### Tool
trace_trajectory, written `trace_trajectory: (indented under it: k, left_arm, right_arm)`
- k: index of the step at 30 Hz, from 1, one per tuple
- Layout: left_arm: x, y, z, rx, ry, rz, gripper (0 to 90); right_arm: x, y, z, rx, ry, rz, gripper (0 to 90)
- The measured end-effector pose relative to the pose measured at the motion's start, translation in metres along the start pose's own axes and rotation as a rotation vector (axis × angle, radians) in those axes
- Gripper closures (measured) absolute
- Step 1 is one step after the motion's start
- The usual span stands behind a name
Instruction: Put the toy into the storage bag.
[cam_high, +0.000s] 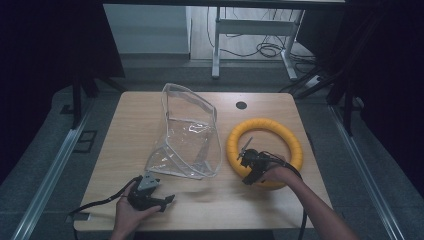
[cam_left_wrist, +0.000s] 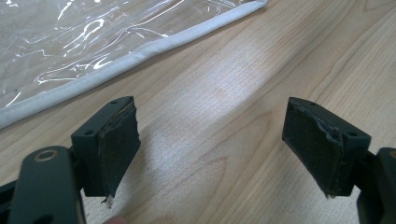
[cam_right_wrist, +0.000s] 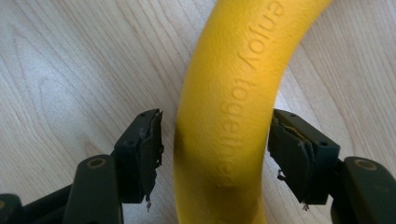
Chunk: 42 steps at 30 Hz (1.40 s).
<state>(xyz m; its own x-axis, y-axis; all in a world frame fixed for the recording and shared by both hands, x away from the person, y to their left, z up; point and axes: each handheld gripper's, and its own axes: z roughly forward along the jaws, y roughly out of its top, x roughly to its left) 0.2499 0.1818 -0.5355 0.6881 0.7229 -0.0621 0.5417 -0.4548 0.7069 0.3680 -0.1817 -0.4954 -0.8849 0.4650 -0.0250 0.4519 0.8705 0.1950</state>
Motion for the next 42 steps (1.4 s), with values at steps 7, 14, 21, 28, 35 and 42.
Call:
trace_trajectory:
  k: [7, 14, 21, 28, 35, 42]
  left_arm:
    - [0.000, 0.000, 0.000, 0.000, 0.001, 0.002, 18.6]
    - [0.000, 0.000, 0.000, 0.000, 0.002, 0.002, 18.7]
    - [0.000, 0.000, 0.000, 0.000, 0.003, 0.003, 18.7]
    - [0.000, 0.000, 0.000, 0.000, 0.005, 0.005, 18.8]
    - [0.000, 0.000, 0.000, -0.002, 0.005, 0.005, 18.8]
    - [0.000, 0.000, 0.000, -0.002, 0.005, 0.005, 18.8]
  right_arm:
    - [0.001, 0.004, 0.005, 0.031, -0.008, 0.003, 41.9]
    - [-0.004, 0.004, 0.006, 0.048, 0.015, 0.035, 48.8]
    - [-0.009, 0.003, -0.001, 0.014, 0.050, 0.042, 49.3]
    - [-0.018, -0.001, -0.021, -0.085, 0.084, 0.080, 49.6]
    - [-0.027, -0.009, -0.047, -0.190, 0.095, 0.126, 49.8]
    - [-0.036, -0.013, -0.068, -0.258, 0.083, 0.143, 50.0]
